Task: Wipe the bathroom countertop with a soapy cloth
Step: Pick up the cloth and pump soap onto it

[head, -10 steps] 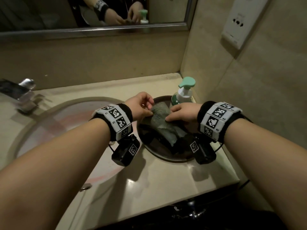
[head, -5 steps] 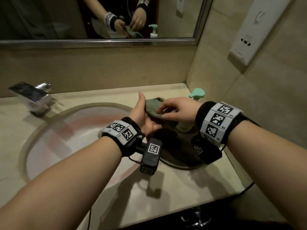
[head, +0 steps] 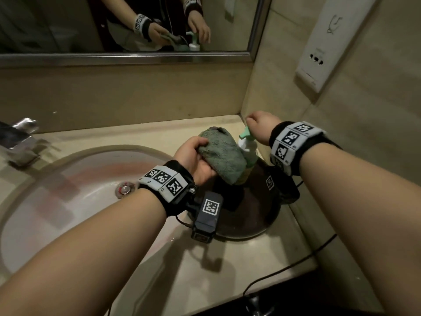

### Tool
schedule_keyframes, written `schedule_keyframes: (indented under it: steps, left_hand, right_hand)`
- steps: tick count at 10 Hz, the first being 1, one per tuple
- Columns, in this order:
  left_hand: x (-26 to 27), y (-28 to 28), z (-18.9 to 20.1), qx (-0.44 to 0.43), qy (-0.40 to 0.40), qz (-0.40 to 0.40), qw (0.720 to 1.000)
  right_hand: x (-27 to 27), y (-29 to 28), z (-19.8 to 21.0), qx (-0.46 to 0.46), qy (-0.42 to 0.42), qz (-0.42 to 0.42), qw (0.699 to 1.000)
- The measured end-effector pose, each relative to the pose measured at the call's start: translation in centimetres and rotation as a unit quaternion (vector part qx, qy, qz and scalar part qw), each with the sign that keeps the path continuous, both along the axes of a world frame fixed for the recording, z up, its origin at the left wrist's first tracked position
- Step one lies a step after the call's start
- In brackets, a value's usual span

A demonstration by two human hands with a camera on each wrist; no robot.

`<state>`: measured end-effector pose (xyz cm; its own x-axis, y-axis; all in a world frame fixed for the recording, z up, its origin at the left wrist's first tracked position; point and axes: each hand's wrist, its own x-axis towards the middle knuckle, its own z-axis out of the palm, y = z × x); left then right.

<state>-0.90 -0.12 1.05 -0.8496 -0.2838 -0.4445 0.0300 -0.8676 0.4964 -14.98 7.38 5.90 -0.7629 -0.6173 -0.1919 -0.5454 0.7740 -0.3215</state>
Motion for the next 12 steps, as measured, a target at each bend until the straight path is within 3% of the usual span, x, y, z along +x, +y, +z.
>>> schedule_keyframes:
  steps: [1,4,8,12]
  left_hand:
    - [-1.3,0.4,0.3,0.019,0.037,0.006,0.999]
    - [-2.5,1.5,0.7,-0.001,0.044,-0.016,0.999]
    - [-2.1,0.9,-0.1,0.016,0.045,-0.007,0.999]
    - [-0.9,0.2,-0.6,0.01,0.034,-0.025,0.999]
  right_hand:
    - [0.3,-0.2,-0.8,0.0,-0.052,-0.013,0.999]
    - [0.0,-0.7,-1.3,-0.038,-0.067,-0.043,0.996]
    - [0.5,-0.3,-1.0,0.03,-0.018,0.026,0.999]
    - [0.7,-0.7,-1.1,0.04,0.012,0.01,0.999]
